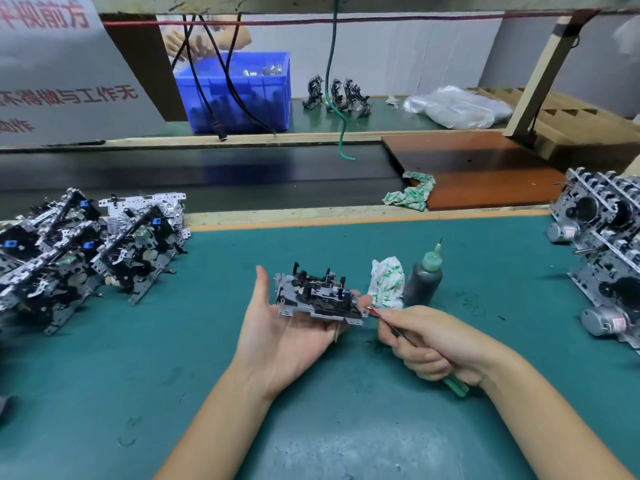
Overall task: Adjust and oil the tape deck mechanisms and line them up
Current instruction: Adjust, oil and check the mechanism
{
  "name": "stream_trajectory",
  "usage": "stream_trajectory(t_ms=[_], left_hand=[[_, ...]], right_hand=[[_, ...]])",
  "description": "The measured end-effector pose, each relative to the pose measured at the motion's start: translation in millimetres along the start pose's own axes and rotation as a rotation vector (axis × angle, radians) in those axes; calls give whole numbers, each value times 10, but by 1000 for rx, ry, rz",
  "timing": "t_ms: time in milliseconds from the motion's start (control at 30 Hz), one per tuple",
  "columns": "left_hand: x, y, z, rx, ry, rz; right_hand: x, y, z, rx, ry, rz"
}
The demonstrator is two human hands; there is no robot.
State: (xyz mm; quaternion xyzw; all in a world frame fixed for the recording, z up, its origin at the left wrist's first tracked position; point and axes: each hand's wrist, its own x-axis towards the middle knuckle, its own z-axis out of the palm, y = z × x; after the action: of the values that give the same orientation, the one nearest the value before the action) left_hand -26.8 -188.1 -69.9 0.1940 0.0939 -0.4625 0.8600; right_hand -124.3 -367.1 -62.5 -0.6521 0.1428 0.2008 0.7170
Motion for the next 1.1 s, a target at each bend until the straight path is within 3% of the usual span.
stream_trajectory(t_ms=[133,267,333,400,467,667,833,1000,1100], left_hand=[[-14,24,2,55,-51,-30],[-40,88,-39,240,-131,-122],[-38,124,-67,344,-143,-146],[-26,169,-90,442,-150,-172],[-24,212,-127,544,-170,-233],[-73,236,-200,733,-102,-375],[-92,243,-160,920,-62,-422],[-95,278,-95,996,-27,-235],[-239,211,-83,1578,339,239]], right_hand=[[14,7,-8,-3,2,-9],[-22,9,-33,-197,78,-88],[-41,27,-16,-436,255,-193],[-38,70,-26,-830,514,-277],[-57,96,-25,-1167,660,-306],[-198,251,137,-1325,551,-606],[-309,386,218,-1477,620,-756],[-372,455,151,-1447,750,-713],[-356,499,130,-1398,777,-664]])
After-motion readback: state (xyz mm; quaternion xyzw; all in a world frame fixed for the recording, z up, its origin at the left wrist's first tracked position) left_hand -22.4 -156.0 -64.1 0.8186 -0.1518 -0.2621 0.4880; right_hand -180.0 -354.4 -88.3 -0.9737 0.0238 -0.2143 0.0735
